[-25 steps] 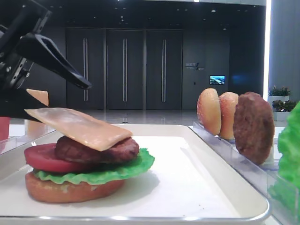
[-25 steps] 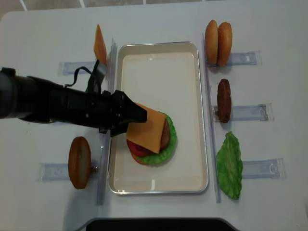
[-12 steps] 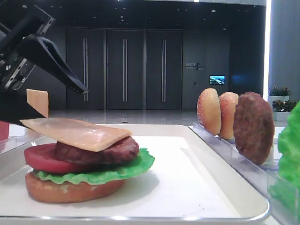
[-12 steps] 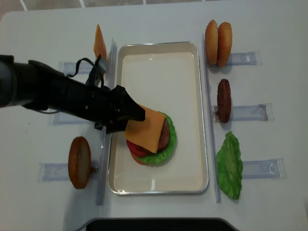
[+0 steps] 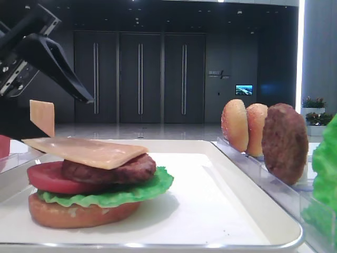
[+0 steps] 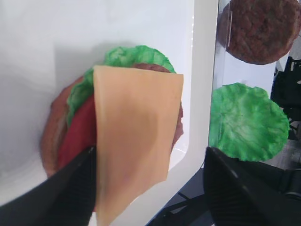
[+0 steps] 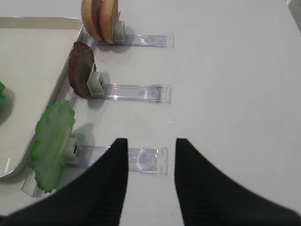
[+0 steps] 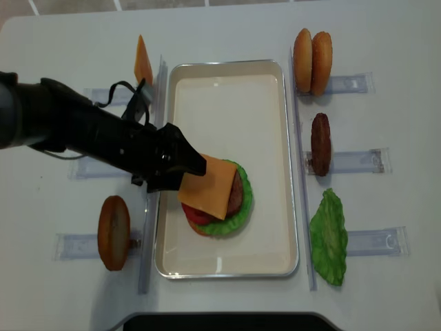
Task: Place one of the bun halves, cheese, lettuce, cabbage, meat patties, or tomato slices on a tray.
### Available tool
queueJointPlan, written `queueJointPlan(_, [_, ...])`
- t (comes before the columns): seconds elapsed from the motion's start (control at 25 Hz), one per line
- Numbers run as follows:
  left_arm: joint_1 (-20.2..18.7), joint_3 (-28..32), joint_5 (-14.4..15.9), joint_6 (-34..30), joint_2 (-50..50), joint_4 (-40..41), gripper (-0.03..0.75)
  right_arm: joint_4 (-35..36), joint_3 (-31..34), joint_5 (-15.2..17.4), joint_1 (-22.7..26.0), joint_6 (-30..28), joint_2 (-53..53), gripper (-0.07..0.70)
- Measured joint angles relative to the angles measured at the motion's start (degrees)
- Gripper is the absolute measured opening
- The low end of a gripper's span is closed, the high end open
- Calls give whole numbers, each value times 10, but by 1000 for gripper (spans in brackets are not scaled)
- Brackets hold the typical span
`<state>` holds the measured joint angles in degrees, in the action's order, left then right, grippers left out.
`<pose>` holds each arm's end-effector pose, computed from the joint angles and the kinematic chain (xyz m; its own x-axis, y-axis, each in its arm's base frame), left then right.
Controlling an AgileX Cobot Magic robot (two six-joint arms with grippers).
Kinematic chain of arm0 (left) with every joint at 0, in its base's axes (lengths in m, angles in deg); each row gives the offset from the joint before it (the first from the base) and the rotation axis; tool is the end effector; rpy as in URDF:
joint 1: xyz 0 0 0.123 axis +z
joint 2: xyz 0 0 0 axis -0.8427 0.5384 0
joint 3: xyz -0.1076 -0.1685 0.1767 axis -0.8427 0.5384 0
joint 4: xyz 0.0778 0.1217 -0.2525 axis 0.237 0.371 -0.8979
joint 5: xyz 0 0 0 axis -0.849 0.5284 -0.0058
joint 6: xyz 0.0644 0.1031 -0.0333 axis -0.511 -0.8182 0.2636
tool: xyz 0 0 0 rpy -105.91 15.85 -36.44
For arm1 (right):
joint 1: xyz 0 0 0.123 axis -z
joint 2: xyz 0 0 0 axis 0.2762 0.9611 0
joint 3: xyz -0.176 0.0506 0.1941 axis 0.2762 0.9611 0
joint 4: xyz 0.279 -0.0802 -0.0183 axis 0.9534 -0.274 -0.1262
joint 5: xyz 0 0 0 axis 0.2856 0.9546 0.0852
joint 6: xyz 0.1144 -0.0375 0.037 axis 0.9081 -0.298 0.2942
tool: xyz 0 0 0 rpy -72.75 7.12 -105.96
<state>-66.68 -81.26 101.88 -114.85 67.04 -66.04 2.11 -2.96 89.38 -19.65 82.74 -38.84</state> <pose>0.2862 -0.1408 0.0836 -0.9985 0.0120 -0.0527 0.0474 0.6607 -0.7492 0.0713 0.0185 0.2762 -0.4965 -0.0649 -0.8656 -0.1751 0.9842 0.0267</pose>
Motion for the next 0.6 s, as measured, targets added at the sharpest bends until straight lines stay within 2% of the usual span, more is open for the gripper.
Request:
queueJointPlan(0.44, [0,-54,5,138,-28,134,517,0,0,0,0,0,0,239])
queueJointPlan(0.6, [0,-85,23,167,-28,167,517,0,0,0,0,0,0,239])
